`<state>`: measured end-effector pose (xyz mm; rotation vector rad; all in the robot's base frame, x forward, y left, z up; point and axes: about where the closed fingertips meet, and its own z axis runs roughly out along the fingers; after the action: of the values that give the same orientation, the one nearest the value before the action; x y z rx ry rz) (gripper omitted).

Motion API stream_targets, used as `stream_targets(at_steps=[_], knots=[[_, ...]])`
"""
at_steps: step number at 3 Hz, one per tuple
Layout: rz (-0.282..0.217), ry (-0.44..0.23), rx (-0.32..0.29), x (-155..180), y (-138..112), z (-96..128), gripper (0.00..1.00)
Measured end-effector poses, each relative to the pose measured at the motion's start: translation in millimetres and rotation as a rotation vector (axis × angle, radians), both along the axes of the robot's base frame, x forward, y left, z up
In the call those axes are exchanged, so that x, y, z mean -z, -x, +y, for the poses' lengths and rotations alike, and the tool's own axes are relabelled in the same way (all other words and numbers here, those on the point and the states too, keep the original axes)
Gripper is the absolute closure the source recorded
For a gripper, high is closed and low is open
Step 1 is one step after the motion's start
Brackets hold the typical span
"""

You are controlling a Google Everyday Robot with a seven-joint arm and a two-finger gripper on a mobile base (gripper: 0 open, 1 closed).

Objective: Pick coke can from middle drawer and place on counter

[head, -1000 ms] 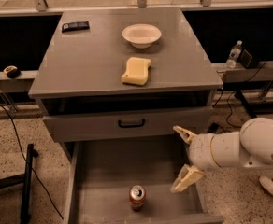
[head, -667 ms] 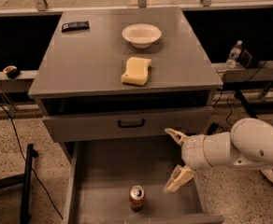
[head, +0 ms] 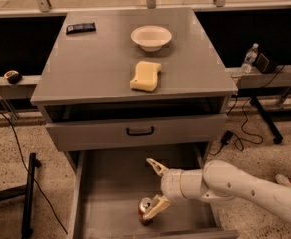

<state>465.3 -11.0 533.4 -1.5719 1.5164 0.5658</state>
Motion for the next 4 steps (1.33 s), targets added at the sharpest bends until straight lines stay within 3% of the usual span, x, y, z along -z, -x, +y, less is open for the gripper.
stream_targets(at_steps=[1, 3, 4], knots=[[0.001, 0.000, 0.000, 0.2, 0.1, 0.0, 0.00], [0.163, -0.027, -0.085, 62.4, 21.1, 13.0, 0.00], [0.184, -0.055, -0.087, 79.2, 25.0, 16.9, 0.19]])
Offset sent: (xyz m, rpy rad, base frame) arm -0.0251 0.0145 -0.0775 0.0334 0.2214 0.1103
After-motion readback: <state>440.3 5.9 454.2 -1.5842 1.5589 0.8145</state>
